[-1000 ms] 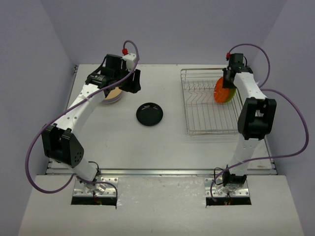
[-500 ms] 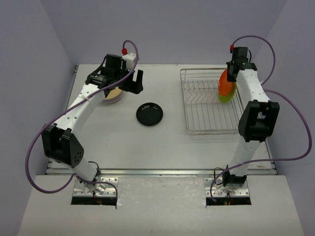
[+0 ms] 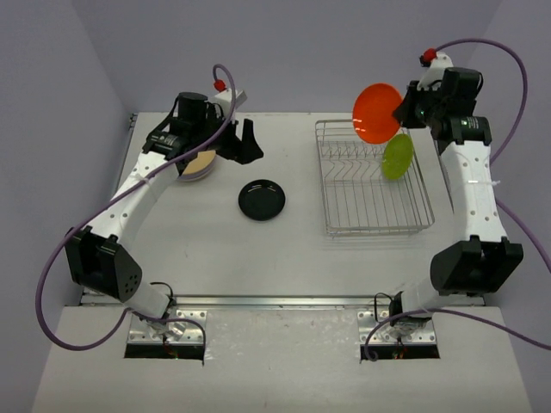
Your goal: Unload the plates from the dish rack
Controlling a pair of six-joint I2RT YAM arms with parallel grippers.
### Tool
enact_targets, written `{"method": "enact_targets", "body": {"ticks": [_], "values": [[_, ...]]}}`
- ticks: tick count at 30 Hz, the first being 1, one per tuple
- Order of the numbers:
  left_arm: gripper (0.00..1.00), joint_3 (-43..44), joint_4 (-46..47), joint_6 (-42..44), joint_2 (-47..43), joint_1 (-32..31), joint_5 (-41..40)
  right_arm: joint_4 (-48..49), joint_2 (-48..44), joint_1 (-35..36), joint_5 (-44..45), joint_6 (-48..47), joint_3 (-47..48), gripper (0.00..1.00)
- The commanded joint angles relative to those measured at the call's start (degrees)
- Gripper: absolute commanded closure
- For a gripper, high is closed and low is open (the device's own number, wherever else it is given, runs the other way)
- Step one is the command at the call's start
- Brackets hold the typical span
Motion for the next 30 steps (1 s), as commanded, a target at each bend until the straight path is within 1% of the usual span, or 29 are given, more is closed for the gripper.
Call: {"method": "enact_targets", "body": {"ticks": [1,4,5,6,7,13,18,24,25,26,27,28,29,30], "values": [[0.27,-0.6,6.9,-4.9,-2.7,-0.6,13.2,2.2,-4.2,4.5,-22.7,7.1,-9.0,1.00],[0.29,-1.0,7.3,-6.1,-2.1,-0.7,16.3,5.1,-7.7,11.2,-23.4,7.5,-15.2,1.00],[0.30,-1.4,7.4,-6.6,-1.9,-0.7,16.7,5.8,-9.1,14.3,-23.4,7.5,-16.1,1.00],[0.31,-1.4,7.5,-6.6,-1.7,-0.7,17.3,6.1,-9.1,14.4,-23.4,7.6,-16.8,1.00],[0.32,-2.0,7.6,-7.1,-1.6,-0.8,17.9,6.3,-9.7,17.4,-23.5,7.9,-17.1,1.00],[0.40,-4.1,7.7,-7.0,-0.4,-1.7,19.6,6.4,-8.7,21.4,-25.3,8.7,-16.2,1.00],[0.59,-4.7,6.3,-5.7,1.1,-2.4,22.1,6.6,-8.0,22.5,-27.7,9.2,-16.1,1.00],[0.83,-5.0,5.8,-4.8,2.1,-2.4,26.3,6.6,-7.1,22.6,-27.8,9.0,-15.8,0.99],[0.88,-5.0,5.7,-4.8,2.4,-2.4,26.9,6.5,-6.9,22.6,-27.6,9.0,-15.7,0.96],[0.96,-5.0,5.6,-4.8,2.7,-2.4,27.2,6.4,-6.7,22.6,-27.3,9.0,-15.6,0.88],[1.00,-5.0,5.6,-4.8,2.8,-2.3,27.2,6.2,-6.7,22.6,-26.8,9.0,-15.5,0.87],[1.00,-5.1,5.6,-4.8,3.0,-1.9,27.1,5.8,-6.4,22.6,-26.1,8.9,-15.4,0.72],[1.00,-5.1,5.6,-4.9,3.3,-1.5,26.9,5.2,-6.3,22.6,-24.0,8.8,-15.0,0.64],[1.00,-5.1,5.6,-5.0,3.8,-0.4,26.6,4.8,-6.5,22.5,-21.5,8.6,-15.0,0.49]]}}
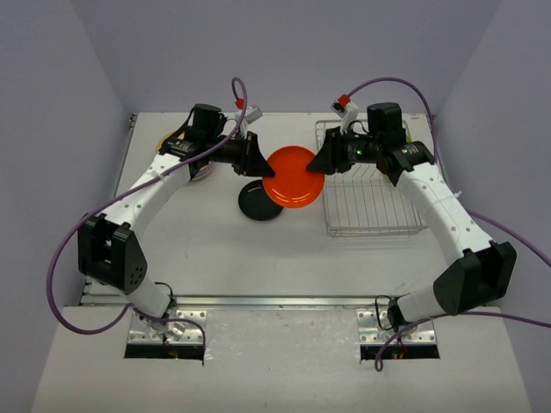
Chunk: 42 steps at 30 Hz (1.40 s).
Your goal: Unload the plates from the dish rack
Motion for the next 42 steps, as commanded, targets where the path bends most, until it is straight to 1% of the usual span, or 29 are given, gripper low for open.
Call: {"method": "enact_targets", "body": {"ticks": [1,3,4,5,7,10,12,14,17,25,29,33,36,38,40,42], "values": [[1.00,0.0,1.3,0.6,1.2,2.5,2.3,0.8,-0.1,0.4,6.2,0.0,2.9,0.34],[1.00,0.3,0.5,0.6,2.6,5.2,0.3,0.4,-0.4,-0.1,10.2,-0.4,2.7,0.16],[1.00,0.4,0.2,0.6,3.4,6.4,-0.5,0.2,-0.6,-0.5,11.8,-0.6,2.6,0.09],[1.00,0.4,0.0,0.4,4.4,6.9,-1.7,-0.1,-0.6,-1.0,13.3,-0.6,2.5,0.05],[1.00,0.8,-1.1,0.4,7.0,9.7,-4.9,-1.0,-0.6,-2.5,17.0,-0.5,2.2,0.01],[1.00,1.8,-3.3,1.1,11.7,12.2,-8.0,-2.2,-0.6,-5.7,19.1,-0.4,1.4,0.01],[1.00,2.6,-4.4,1.9,14.5,13.0,-8.4,-2.7,-0.6,-7.6,19.0,-0.1,0.7,0.01],[1.00,3.4,-5.3,2.4,17.3,13.3,-9.0,-2.8,-1.0,-10.2,18.3,0.0,-0.1,0.01],[1.00,4.6,-6.2,3.2,20.0,13.3,-10.2,-3.0,-1.8,-12.0,18.8,-0.8,-1.5,0.01],[1.00,6.9,-6.9,3.1,27.6,14.1,-7.9,-3.4,-3.4,-13.0,19.2,-2.0,-3.4,0.01],[0.95,7.2,-7.1,3.2,29.1,14.1,-8.1,-3.6,-3.3,-13.1,19.4,-2.1,-3.0,0.01],[0.90,7.1,-7.2,3.3,29.6,14.1,-8.2,-3.9,-2.7,-13.2,19.3,-2.0,-2.5,0.01],[0.81,7.1,-7.5,3.6,29.6,14.1,-8.7,-3.9,-2.3,-13.2,20.0,-2.1,-2.0,0.01],[0.68,7.1,-7.7,3.9,29.2,14.1,-9.9,-3.9,-1.9,-13.3,21.1,-2.2,-1.6,0.01],[0.60,7.2,-8.0,4.1,28.5,14.1,-10.8,-3.9,-1.5,-13.3,22.8,-2.4,-1.3,0.01],[0.52,7.2,-8.0,4.4,25.9,14.0,-13.1,-3.8,-1.0,-13.4,28.6,-2.5,-0.6,0.01]]}}
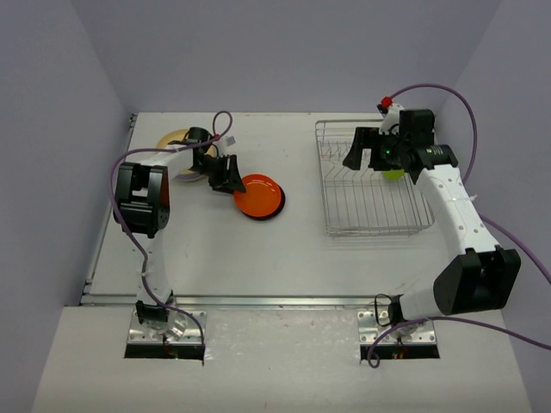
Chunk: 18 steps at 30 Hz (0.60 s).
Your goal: Unload the plates from the dish rack
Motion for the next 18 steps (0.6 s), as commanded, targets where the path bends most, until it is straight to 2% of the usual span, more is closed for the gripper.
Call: {"method": "enact_targets", "body": {"ticks": [1,5,7,8,12,14,18], "values": [[0.50,2.5,0.7,1.2,-5.8,0.1,-4.0,0.8,0.8,-0.6,9.2,-1.1,3.1,0.01],[0.46,3.1,1.2,3.1,-10.9,-0.9,-13.4,0.9,3.1,-1.3,19.8,-1.3,4.3,0.01],[0.43,2.8,2.4,4.6,-15.2,-2.8,-21.3,1.3,5.4,-2.3,23.9,-1.3,5.0,0.01],[0.43,2.4,2.8,5.3,-16.5,-4.3,-26.6,1.7,5.9,-3.2,25.9,-1.3,5.6,0.03],[0.41,-0.8,7.2,7.3,-24.1,-9.4,-39.5,3.0,10.4,-5.2,31.2,-2.4,8.6,0.11],[0.39,-2.2,8.8,7.8,-27.1,-11.3,-43.5,3.3,12.6,-6.6,32.6,-2.8,10.3,0.15],[0.39,-3.4,9.2,7.8,-30.0,-13.7,-45.3,3.9,16.7,-9.2,33.1,-3.5,14.3,0.22]]}}
